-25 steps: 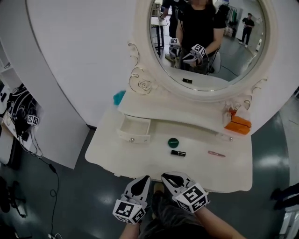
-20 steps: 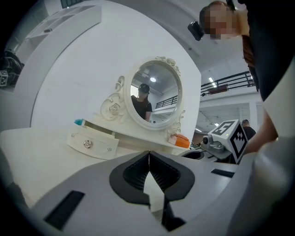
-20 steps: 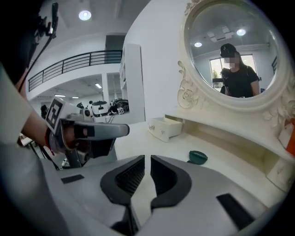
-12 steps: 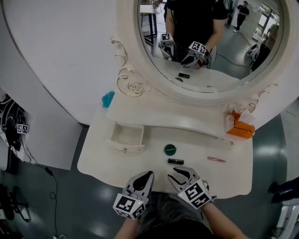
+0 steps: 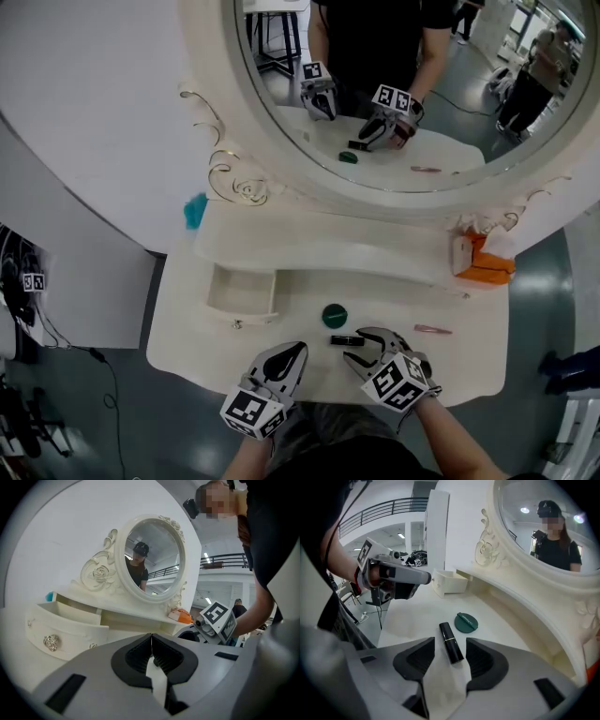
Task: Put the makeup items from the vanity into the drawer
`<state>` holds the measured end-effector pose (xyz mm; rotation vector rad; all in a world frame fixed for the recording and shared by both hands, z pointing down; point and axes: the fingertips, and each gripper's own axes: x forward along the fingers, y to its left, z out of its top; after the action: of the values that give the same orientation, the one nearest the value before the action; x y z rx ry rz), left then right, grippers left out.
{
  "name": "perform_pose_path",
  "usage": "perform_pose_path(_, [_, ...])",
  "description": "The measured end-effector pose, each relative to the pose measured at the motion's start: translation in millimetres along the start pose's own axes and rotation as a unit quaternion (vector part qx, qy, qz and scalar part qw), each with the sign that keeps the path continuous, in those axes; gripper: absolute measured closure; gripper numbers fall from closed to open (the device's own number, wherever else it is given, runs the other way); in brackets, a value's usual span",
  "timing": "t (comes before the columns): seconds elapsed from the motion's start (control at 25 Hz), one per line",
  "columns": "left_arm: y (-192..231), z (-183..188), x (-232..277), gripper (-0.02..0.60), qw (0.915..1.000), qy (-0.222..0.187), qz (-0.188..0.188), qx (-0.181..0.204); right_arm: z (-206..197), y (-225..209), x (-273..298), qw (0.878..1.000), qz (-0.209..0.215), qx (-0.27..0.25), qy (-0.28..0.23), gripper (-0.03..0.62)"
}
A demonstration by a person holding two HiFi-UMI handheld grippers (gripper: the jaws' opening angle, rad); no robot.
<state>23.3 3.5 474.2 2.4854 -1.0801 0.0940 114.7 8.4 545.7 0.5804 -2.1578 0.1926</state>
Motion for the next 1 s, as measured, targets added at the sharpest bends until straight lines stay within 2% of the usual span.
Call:
perform_pose_path(0.28, [17.4,10.9,14.0,0.566,1.0000,0.007,0.004,0.001,-3.4,2.9,14.4,0.998,0.059,-0.010,0.020,0.399])
perform_pose_path(0.4, [21.5,16.6,15.5,0.566,0.9999,0.008,0.004,0.008,-4.1,9.1,14.6,0.997,0.077,-0.023,0.019,0.452])
perform_pose_path(0.48, [23.7,19.5,13.5,0.566,0.9999,0.008,0.005,0.012,-4.1,12.0,15.0,0.996,0.082,-0.030,0.018,0.481])
perform_pose_path(0.68, [24.4,24.2,6.1,0.566,0.9999,0.008,0.004,0.013,-1.2,16.2,12.9,0.996,0.089,-0.028,0.012,0.484])
perform_pose_path(0.88, [32.3,30.5,-1.1,0.566,0.9999,0.003,0.001,0.016,24.5,21.3,8.9,0.996,0.091,-0.011,-0.019,0.485])
perform_pose_path(1.0, [36.3,37.5,-5.4,0.566,0.9998,-0.002,-0.013,0.014,43.7,23.5,7.0,0.996,0.087,-0.003,-0.035,0.485])
